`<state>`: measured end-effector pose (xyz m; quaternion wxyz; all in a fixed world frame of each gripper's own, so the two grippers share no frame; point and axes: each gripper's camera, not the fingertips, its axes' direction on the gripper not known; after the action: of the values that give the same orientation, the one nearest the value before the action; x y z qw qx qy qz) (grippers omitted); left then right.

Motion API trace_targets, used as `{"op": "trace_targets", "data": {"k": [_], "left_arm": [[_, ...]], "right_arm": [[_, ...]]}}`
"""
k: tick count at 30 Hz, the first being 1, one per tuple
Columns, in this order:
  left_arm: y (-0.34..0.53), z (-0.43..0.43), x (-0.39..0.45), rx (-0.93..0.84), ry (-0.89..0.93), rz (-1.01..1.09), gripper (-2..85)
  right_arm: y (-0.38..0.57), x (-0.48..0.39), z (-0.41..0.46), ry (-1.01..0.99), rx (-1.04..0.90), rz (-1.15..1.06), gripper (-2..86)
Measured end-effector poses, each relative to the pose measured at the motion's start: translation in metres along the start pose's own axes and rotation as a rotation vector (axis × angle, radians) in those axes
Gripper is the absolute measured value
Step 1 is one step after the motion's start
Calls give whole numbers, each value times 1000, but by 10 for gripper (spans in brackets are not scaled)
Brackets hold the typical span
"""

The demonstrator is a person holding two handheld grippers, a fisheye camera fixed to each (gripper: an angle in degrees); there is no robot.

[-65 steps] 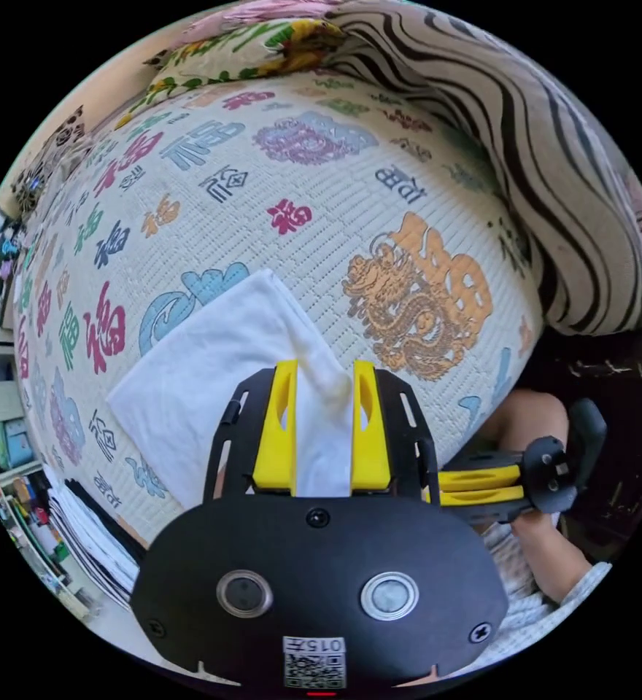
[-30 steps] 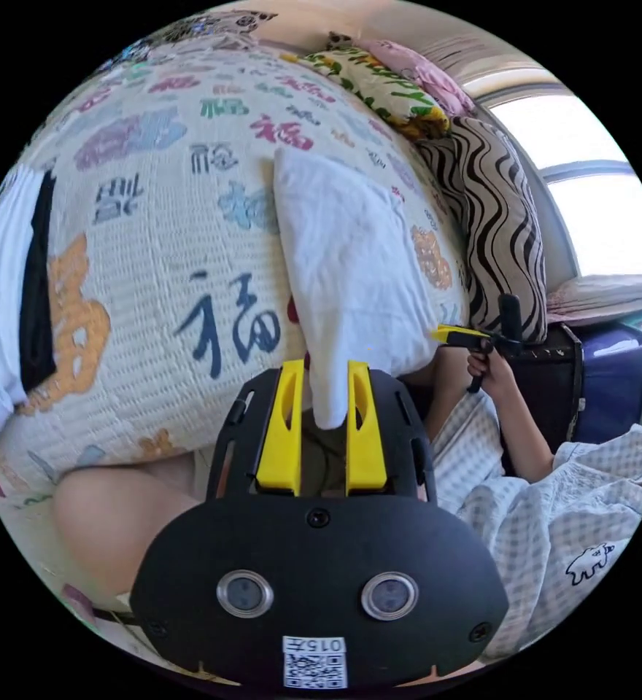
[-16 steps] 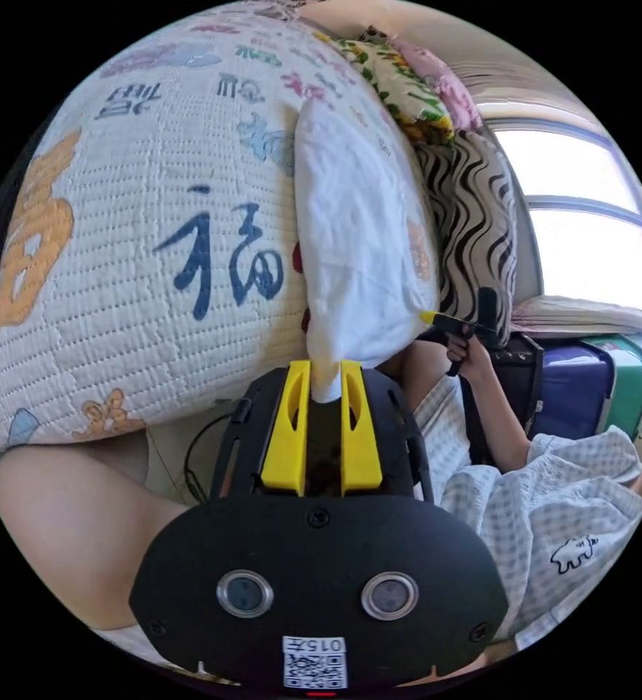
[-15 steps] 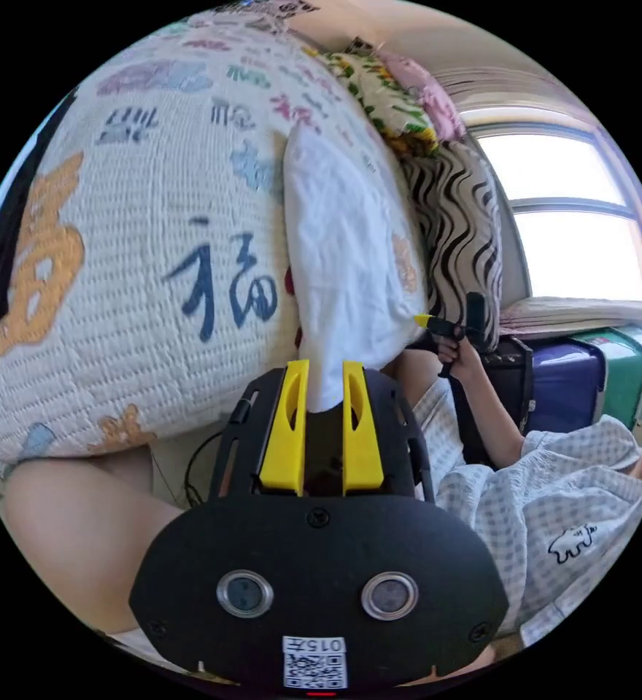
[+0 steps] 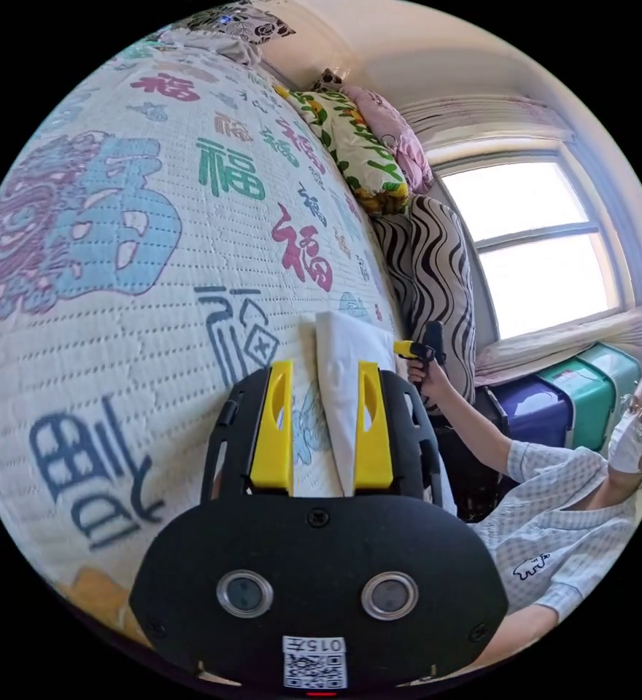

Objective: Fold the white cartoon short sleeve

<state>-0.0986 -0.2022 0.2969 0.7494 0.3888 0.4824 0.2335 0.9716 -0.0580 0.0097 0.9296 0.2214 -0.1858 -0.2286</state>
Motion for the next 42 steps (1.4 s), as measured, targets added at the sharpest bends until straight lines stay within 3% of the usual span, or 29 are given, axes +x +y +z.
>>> {"op": "trace_targets", "data": {"k": [2, 9, 15, 21, 29, 37, 42], "left_arm": [[-11, 4, -11, -15, 106, 30, 107], [-28, 14, -19, -121, 201, 94, 57], [-41, -6, 4, -109, 133, 200, 3], [-57, -32, 56, -85, 27, 387, 0], [39, -33, 122, -215, -55, 691, 2], [136, 13, 127, -332, -159, 641, 8], [156, 29, 119, -308, -184, 534, 15]], "right_arm": [[-13, 3, 8, -57, -37, -31, 104], [-35, -7, 29, -103, -145, -91, 80], [-43, -29, 20, -103, -82, -142, 47], [-58, -84, 1, 33, -41, -293, 46], [27, -160, 6, 89, -143, -550, 47], [131, -171, 60, 239, -334, -542, 48], [155, -159, 86, 288, -381, -472, 51]]}}
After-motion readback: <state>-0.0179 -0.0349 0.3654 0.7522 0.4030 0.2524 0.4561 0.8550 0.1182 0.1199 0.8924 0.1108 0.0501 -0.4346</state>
